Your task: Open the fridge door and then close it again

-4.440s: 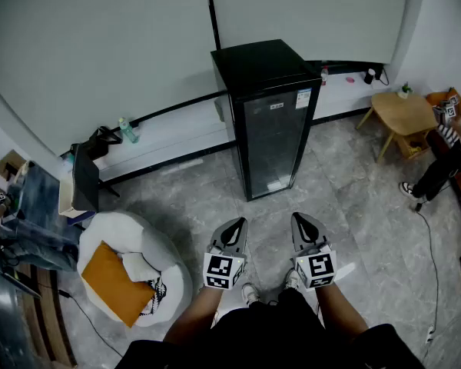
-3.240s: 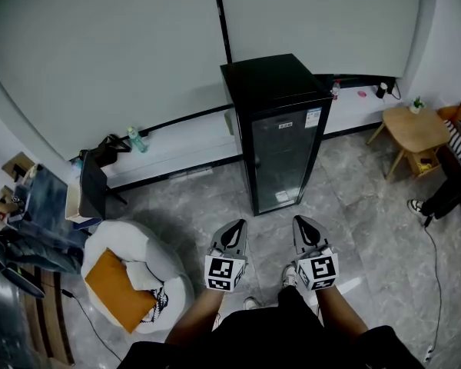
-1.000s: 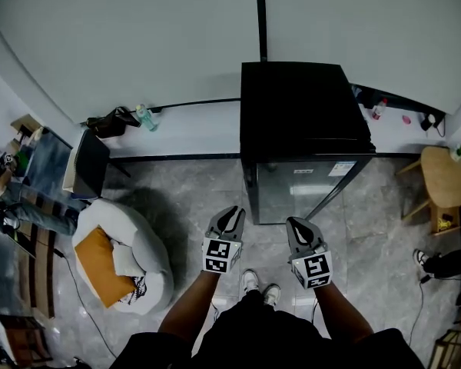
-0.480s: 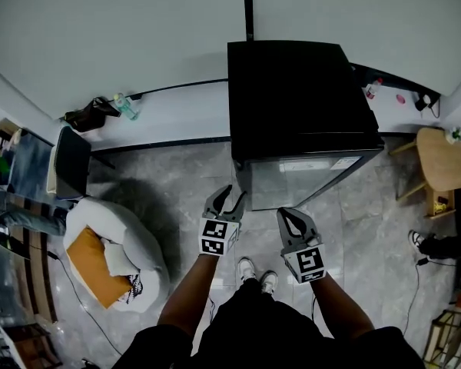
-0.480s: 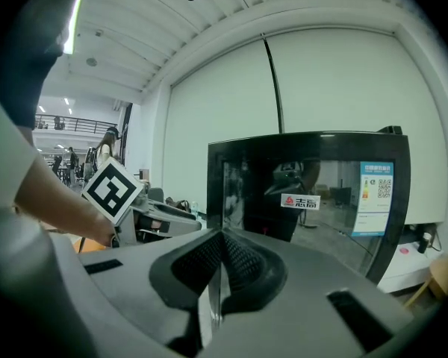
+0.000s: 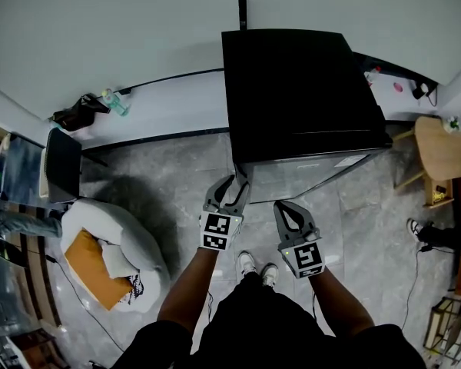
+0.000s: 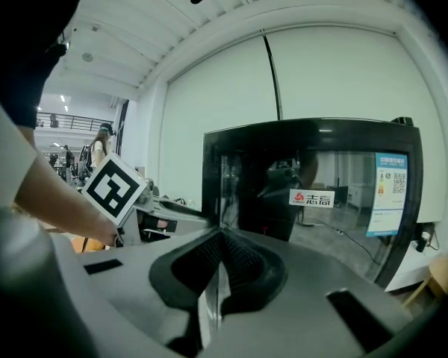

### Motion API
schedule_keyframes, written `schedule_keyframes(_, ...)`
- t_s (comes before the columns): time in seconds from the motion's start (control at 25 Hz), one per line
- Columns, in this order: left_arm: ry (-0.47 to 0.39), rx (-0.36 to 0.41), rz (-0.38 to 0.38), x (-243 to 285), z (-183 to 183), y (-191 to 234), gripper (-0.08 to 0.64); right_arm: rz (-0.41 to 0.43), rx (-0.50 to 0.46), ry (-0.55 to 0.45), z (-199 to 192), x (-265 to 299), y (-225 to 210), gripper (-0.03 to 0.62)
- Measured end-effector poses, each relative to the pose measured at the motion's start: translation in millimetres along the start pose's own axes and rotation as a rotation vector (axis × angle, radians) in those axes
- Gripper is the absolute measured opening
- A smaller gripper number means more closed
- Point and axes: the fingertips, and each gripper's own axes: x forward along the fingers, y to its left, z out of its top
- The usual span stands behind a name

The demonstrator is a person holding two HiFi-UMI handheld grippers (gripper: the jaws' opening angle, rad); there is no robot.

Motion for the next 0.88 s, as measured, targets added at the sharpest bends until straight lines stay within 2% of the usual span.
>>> schedule_keyframes(0.4, -0.019, 0.069, -0.014, 5.2, 3.7, -3.6, 0.132, -0.038, 0.006, 0.008, -1.5, 2.8, -2.2, 0.009)
schedule_keyframes(0.68, -0.01, 0.069, -0.062, 4.5, 3.3, -3.6, 0.118, -0.054, 0.026, 0.003, -7.9, -1.2, -0.5, 0.009)
schedule_keyframes(0.88, -0.002, 0.061, -0.044, 3.7, 2.1, -5.5, 0.115, -0.053, 0.029, -0.003, -9.3, -1.8, 4.1, 0.009)
